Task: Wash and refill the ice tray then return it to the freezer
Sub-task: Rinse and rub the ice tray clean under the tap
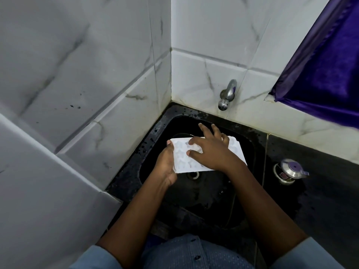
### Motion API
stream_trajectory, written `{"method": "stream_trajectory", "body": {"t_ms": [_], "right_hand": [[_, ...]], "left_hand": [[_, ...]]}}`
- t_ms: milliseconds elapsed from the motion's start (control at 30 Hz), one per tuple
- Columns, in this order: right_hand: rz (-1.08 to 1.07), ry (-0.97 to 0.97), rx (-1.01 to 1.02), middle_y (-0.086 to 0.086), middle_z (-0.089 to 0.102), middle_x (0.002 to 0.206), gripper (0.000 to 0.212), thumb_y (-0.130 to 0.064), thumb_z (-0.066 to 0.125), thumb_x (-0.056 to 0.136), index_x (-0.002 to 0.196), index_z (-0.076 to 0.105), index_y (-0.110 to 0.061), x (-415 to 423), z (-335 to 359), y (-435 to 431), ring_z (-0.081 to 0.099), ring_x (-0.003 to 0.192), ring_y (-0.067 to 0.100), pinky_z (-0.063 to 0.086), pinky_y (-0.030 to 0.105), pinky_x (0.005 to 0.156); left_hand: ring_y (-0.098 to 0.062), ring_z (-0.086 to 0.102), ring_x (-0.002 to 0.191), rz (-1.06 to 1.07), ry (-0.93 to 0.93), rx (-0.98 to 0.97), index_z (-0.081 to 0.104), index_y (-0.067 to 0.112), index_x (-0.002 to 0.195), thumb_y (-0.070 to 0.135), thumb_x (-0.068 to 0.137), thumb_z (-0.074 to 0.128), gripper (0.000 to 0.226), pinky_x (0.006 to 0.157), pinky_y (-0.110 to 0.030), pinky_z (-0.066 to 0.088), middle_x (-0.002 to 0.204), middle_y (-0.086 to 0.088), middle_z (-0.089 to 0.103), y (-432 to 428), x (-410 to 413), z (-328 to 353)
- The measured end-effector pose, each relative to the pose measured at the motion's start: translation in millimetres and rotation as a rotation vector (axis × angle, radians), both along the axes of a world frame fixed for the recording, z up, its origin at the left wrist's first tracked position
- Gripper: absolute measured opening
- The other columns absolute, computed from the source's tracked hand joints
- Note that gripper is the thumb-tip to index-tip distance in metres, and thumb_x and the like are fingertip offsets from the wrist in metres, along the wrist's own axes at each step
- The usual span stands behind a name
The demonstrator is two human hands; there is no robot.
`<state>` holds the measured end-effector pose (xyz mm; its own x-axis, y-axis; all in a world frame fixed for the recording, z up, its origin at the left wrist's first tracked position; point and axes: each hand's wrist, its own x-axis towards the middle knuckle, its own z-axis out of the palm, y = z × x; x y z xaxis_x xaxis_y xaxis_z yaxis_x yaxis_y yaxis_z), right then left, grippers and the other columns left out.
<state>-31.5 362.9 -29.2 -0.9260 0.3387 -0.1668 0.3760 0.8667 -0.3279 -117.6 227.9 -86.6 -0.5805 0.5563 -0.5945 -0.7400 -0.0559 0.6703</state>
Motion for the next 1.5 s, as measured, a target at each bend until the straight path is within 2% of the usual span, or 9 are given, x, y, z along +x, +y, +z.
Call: {"method": "stream_trajectory", "body": {"t_ms": [167,267,400,533,633,833,933,1233,1500], "right_hand": [[0.011,-0.049,0.025,-0.003,-0.001,0.175,0.046,-0.067,0.052,0.096,0.134,0.061,-0.043,-1,-1,-6,-0.014,0.159,0.033,-0.004,0.058,0.122],[0.025,-0.062,0.029,-0.003,-0.001,0.175,0.046,-0.066,0.053,0.096,0.135,0.061,-0.041,-1,-2,-7,-0.014,0.159,0.033,-0.003,0.058,0.122],[0.014,-0.038,0.036,-0.003,-0.001,0.175,0.045,-0.066,0.053,0.096,0.132,0.062,-0.040,1,-2,-9,-0.014,0.159,0.032,-0.002,0.058,0.123],[0.021,-0.055,0.030,-0.002,0.001,0.175,0.048,-0.066,0.052,0.097,0.137,0.058,-0.041,4,-4,-12,-0.013,0.159,0.033,-0.002,0.059,0.123],[0.021,-0.061,0.031,-0.002,0.000,0.175,0.049,-0.068,0.051,0.097,0.137,0.059,-0.040,4,-1,-13,-0.014,0.159,0.033,-0.003,0.059,0.123],[0.025,-0.067,0.035,-0.001,0.000,0.175,0.053,-0.070,0.050,0.096,0.140,0.056,-0.041,5,1,-14,-0.014,0.159,0.032,-0.002,0.060,0.123],[0.019,-0.059,0.040,-0.002,0.000,0.175,0.053,-0.072,0.049,0.096,0.137,0.058,-0.041,3,2,-12,-0.013,0.159,0.033,-0.002,0.060,0.123],[0.013,-0.053,0.047,-0.002,0.000,0.175,0.060,-0.075,0.046,0.095,0.141,0.057,-0.039,4,-1,-13,-0.013,0.159,0.033,-0.001,0.060,0.123],[0.009,-0.017,0.003,-0.002,0.003,0.175,0.060,-0.075,0.046,0.095,0.143,0.052,-0.039,6,-4,-16,-0.011,0.160,0.031,0.002,0.060,0.123]], "left_hand": [[-0.033,0.076,0.103,-0.002,0.015,-0.022,0.063,0.000,0.128,0.057,0.112,0.020,0.074,0.092,-0.042,0.058,0.111,-0.021,0.078,0,3,5],[-0.042,0.059,0.135,0.046,0.021,-0.073,0.047,-0.017,0.143,0.046,0.115,0.026,0.072,0.106,-0.031,0.052,0.142,-0.037,0.057,3,5,9],[-0.033,0.059,0.139,0.034,0.032,-0.086,0.052,0.011,0.151,0.058,0.110,0.040,0.064,0.105,-0.044,0.053,0.150,-0.015,0.060,-2,6,6],[-0.022,0.081,0.080,0.008,0.014,-0.008,0.053,-0.005,0.144,0.054,0.113,0.023,0.073,0.065,-0.032,0.062,0.091,-0.016,0.080,-5,8,12],[-0.028,0.080,0.079,0.005,0.012,-0.001,0.066,0.004,0.118,0.057,0.112,0.025,0.067,0.071,-0.040,0.059,0.087,-0.013,0.081,-6,9,7],[-0.032,0.081,0.091,0.061,0.063,-0.023,0.063,0.003,0.136,0.061,0.109,0.037,0.069,0.074,-0.044,0.064,0.109,-0.018,0.079,-6,5,3],[-0.025,0.081,0.074,0.064,0.058,-0.019,0.066,0.005,0.121,0.056,0.111,0.036,0.061,0.058,-0.036,0.063,0.087,-0.011,0.082,-7,9,9],[-0.040,0.076,0.105,0.065,0.048,-0.034,0.067,0.006,0.129,0.061,0.109,0.038,0.065,0.102,-0.062,0.055,0.121,-0.024,0.075,-4,9,7],[-0.042,0.075,0.108,0.064,0.016,-0.050,0.067,0.009,0.130,0.063,0.108,0.036,0.066,0.092,-0.060,0.060,0.123,-0.023,0.075,-4,2,8]]}}
